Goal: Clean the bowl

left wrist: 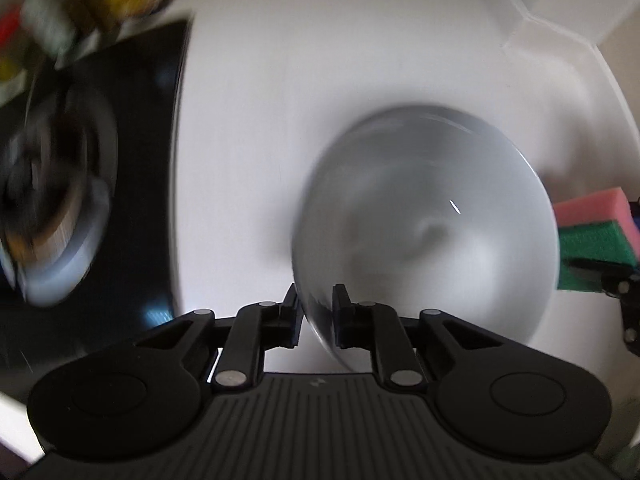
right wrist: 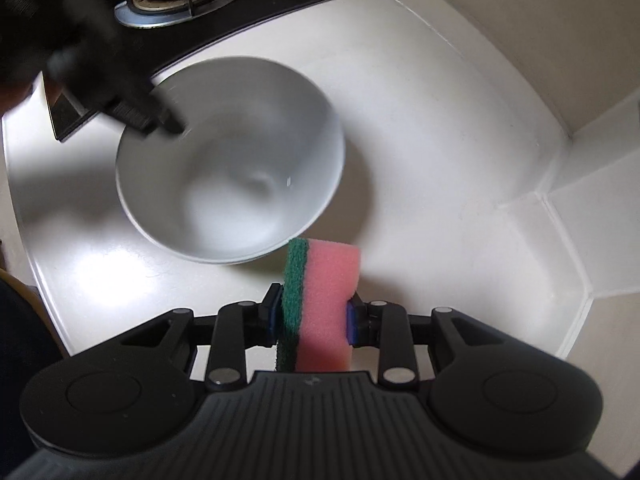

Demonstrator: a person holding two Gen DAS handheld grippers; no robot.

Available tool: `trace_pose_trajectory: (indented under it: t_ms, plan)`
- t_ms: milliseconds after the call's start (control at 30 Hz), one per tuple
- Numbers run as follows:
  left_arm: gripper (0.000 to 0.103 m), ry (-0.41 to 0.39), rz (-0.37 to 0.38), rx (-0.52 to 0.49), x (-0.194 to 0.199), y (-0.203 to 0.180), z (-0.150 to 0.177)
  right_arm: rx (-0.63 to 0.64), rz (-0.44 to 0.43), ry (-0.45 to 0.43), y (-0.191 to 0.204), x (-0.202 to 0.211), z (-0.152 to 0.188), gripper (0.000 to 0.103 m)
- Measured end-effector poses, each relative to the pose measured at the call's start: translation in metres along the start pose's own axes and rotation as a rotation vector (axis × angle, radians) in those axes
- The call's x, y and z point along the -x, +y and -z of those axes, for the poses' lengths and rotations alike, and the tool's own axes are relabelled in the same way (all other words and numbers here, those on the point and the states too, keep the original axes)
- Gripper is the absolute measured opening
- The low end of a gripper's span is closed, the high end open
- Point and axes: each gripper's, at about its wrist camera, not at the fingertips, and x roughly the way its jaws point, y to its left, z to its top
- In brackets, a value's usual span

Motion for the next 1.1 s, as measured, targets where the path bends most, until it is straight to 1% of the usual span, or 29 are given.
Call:
trace_pose_trajectory:
  t_ms: [67, 133, 233, 300, 400, 433, 567, 600, 633, 733, 800, 833, 900, 967, 1000, 1033, 1100]
  plan:
    - [0.014, -0.013, -0.003, -0.035, -0.003, 0.002, -0.015, 0.015, -0.002, -0.003, 0.002, 0.0, -0.001, 0.026]
    - [0.011, -0.033, 0.001, -0.049, -0.007, 0.006, -0.028, 0.004, -0.006, -0.011, 0.0, 0.007, 0.003, 0.026]
    - [0.011, -0.058, 0.033, -0.007, -0.012, 0.014, -0.031, -0.017, -0.006, -0.021, 0.001, 0.013, 0.006, 0.026]
    - [0.011, -0.065, 0.029, 0.039, -0.016, 0.012, -0.03, -0.023, 0.011, -0.026, 0.008, 0.011, -0.001, 0.026]
    - [0.009, -0.06, -0.009, 0.085, -0.019, 0.007, -0.021, -0.035, 0.06, -0.03, 0.01, -0.002, -0.015, 0.026]
    - [0.009, -0.05, -0.012, 0.102, -0.018, 0.003, -0.012, -0.032, 0.081, -0.027, 0.007, -0.004, -0.017, 0.026]
    - [0.011, -0.018, 0.033, 0.177, -0.01, -0.011, 0.018, -0.017, 0.136, -0.024, -0.004, -0.009, -0.023, 0.026]
    - [0.011, -0.019, 0.033, 0.208, -0.007, -0.014, 0.023, -0.011, 0.136, -0.025, -0.004, -0.007, -0.023, 0.026]
    - [0.011, -0.025, 0.026, 0.259, -0.006, -0.014, 0.028, -0.008, 0.133, -0.026, -0.003, -0.006, -0.022, 0.026]
    - [0.008, -0.048, 0.011, 0.381, -0.005, -0.012, 0.036, -0.029, 0.114, -0.024, 0.004, 0.0, -0.012, 0.026]
    - [0.007, -0.062, -0.004, 0.419, -0.004, -0.013, 0.038, -0.061, 0.102, -0.035, 0.011, 0.001, -0.002, 0.026]
    - [0.007, -0.072, -0.018, 0.429, -0.004, -0.015, 0.04, -0.078, 0.082, -0.044, 0.024, 0.007, 0.009, 0.026]
    - [0.008, -0.085, -0.033, 0.435, -0.003, -0.018, 0.042, -0.099, 0.042, -0.069, 0.043, 0.015, 0.022, 0.026]
    - [0.008, -0.094, -0.03, 0.439, -0.003, -0.022, 0.044, -0.123, -0.045, -0.13, 0.067, 0.026, 0.033, 0.026]
    - [0.008, -0.097, -0.028, 0.436, -0.003, -0.023, 0.045, -0.141, -0.1, -0.154, 0.073, 0.028, 0.034, 0.026]
    - [0.009, -0.096, -0.022, 0.424, -0.003, -0.025, 0.045, -0.148, -0.121, -0.161, 0.076, 0.028, 0.034, 0.026]
    - [0.012, -0.085, -0.002, 0.384, -0.006, -0.025, 0.042, -0.166, -0.13, -0.153, 0.071, 0.026, 0.033, 0.026]
